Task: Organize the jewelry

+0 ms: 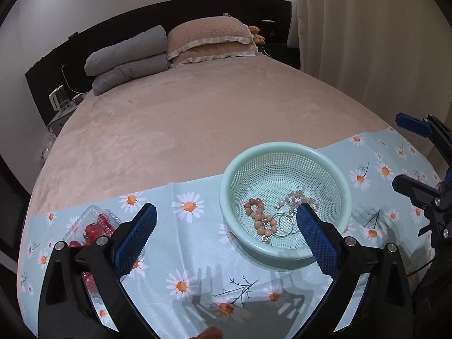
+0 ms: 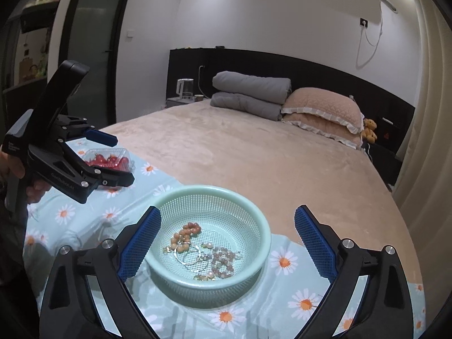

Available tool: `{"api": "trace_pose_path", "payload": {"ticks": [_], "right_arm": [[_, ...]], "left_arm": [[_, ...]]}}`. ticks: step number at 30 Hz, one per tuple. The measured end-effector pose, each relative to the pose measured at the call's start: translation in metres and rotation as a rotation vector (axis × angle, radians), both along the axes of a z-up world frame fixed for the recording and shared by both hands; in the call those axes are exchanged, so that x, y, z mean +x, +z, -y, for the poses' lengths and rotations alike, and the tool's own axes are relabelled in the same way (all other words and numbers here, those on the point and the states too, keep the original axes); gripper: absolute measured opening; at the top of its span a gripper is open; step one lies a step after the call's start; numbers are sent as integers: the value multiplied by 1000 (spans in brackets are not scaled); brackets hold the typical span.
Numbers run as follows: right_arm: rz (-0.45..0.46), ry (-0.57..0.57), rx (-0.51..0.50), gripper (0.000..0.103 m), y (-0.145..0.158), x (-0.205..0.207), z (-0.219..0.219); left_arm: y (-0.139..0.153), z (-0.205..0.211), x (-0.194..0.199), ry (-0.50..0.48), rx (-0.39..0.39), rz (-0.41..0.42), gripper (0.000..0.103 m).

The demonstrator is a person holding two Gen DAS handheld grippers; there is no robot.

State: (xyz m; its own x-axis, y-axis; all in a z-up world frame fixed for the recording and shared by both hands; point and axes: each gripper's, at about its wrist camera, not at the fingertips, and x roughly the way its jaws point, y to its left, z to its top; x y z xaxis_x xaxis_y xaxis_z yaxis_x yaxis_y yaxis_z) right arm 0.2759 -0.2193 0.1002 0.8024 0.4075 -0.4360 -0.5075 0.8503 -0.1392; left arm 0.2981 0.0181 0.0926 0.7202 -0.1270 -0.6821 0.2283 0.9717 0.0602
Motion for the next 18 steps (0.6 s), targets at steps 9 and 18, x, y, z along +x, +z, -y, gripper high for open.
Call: {"api": "trace_pose_path", "payload": {"ticks": [9, 18], "right_arm": [[55, -137, 78, 95, 19, -61, 7], [-45, -262, 69, 95, -43, -117, 5]], "left_arm": [[24, -3, -82, 54, -35, 227, 97], [-41, 5, -159, 167, -21, 215, 97]]}}
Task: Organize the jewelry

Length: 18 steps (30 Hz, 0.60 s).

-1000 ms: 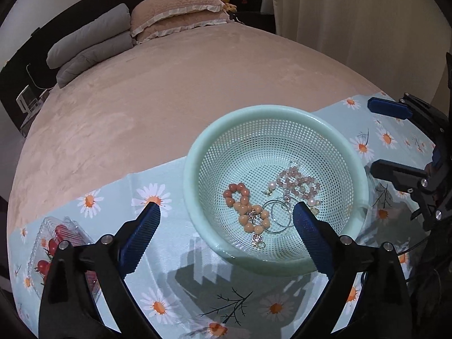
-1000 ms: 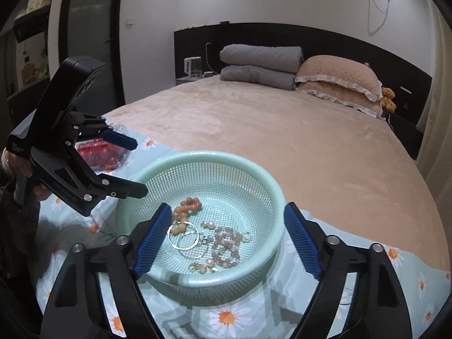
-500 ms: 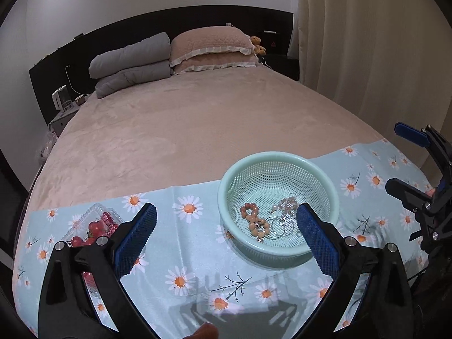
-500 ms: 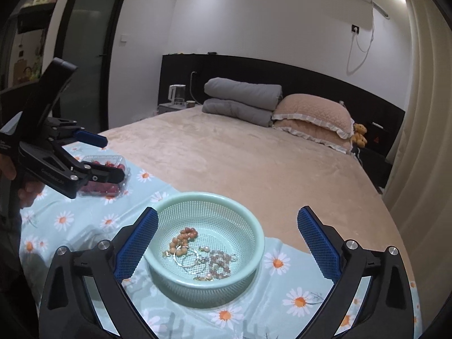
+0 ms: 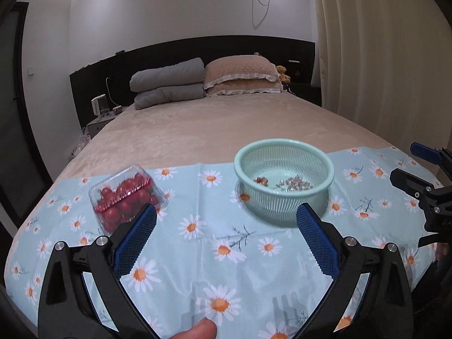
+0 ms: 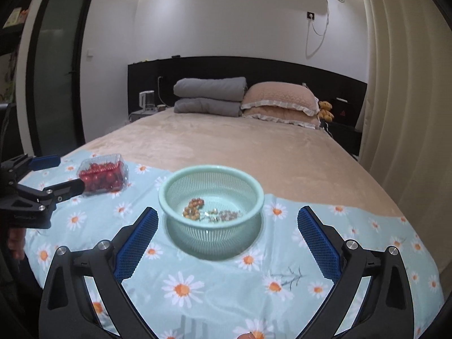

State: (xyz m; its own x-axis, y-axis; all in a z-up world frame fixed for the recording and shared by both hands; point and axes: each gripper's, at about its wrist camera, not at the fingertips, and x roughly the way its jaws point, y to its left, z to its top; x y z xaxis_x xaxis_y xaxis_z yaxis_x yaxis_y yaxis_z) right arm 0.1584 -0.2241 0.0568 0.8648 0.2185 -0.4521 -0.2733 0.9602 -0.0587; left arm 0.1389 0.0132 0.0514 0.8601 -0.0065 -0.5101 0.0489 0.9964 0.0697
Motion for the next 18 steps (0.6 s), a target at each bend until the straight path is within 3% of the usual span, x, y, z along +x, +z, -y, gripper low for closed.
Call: {"api": "trace_pose_path", "payload": {"ticks": [3, 7, 14, 18], "right_arm": [[-80, -26, -8, 95, -30, -14, -2], [-96, -70, 3, 95, -49, -45, -4], [-49, -84, -37, 95, -44, -101, -11], [-14, -108, -52, 95, -33, -127, -11]], "left_arm": [[-26, 7, -18, -21, 12, -54, 97], [-40, 14, -52, -12, 10, -70, 97], [-26, 17, -101, -18, -16, -37, 97], [-20, 13, -116, -47, -42, -94, 97]]}}
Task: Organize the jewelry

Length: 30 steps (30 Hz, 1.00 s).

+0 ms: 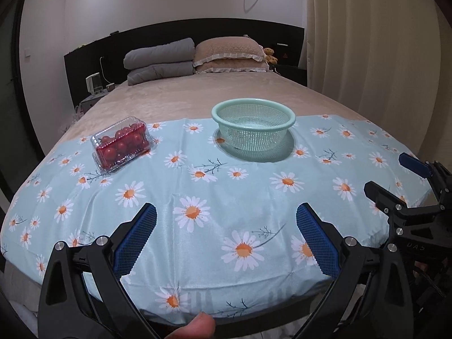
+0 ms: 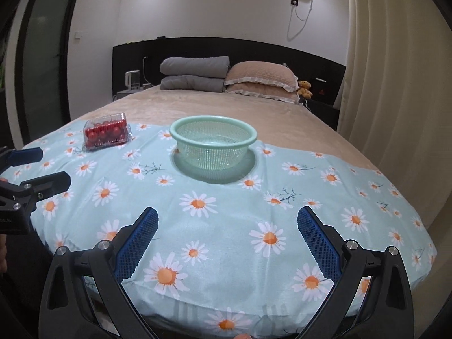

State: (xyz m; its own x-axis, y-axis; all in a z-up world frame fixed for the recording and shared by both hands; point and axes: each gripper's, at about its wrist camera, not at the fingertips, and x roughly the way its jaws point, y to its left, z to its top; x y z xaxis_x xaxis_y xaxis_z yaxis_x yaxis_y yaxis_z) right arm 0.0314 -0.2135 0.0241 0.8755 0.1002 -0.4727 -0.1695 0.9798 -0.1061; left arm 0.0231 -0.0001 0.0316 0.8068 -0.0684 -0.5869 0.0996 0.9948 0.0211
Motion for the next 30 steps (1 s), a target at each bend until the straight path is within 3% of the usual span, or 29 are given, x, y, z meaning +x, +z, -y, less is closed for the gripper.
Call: {"api": "trace_pose_path", "payload": {"ticks": [7, 13, 17, 21, 30], "right_arm": [[29, -62, -12, 95, 17, -33, 3], [48, -65, 1, 95, 20, -55, -2], [13, -28, 90, 95, 14, -63, -2], [8, -90, 96, 95, 11, -66, 3], [17, -134, 72, 95, 11, -73, 3]], "left_arm": [[9, -2, -43, -22, 43, 73, 97], [22, 7, -64, -48, 27, 125, 97], [15, 6, -64, -42, -41, 74, 97], [5, -2, -64, -8, -95, 29, 97], [3, 0, -72, -18, -89, 20, 97]]}}
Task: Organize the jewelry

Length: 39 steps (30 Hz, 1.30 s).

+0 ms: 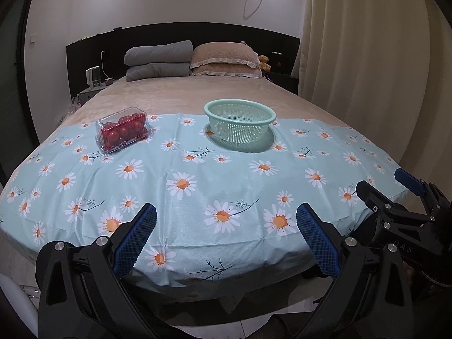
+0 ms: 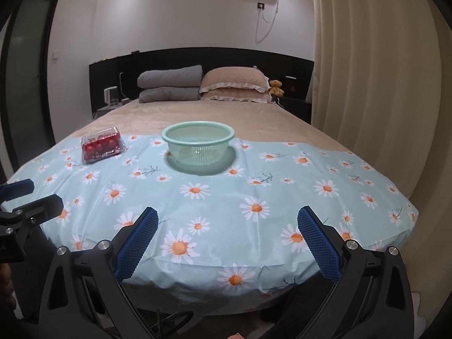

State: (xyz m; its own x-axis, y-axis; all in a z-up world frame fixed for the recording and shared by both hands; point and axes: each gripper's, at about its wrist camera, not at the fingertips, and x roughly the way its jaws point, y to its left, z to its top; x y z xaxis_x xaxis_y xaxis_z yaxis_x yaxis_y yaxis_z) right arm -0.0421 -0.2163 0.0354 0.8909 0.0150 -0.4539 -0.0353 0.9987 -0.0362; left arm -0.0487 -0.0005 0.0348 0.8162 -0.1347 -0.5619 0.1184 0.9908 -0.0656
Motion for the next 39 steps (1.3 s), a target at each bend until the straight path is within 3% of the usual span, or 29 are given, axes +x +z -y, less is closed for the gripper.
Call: {"api": "trace_pose_path", "payload": {"ticks": [39], "right_arm": [[4, 74, -9, 95, 4, -18, -12]], "left_arm": [[1, -4, -23, -11, -15, 6, 97]]}}
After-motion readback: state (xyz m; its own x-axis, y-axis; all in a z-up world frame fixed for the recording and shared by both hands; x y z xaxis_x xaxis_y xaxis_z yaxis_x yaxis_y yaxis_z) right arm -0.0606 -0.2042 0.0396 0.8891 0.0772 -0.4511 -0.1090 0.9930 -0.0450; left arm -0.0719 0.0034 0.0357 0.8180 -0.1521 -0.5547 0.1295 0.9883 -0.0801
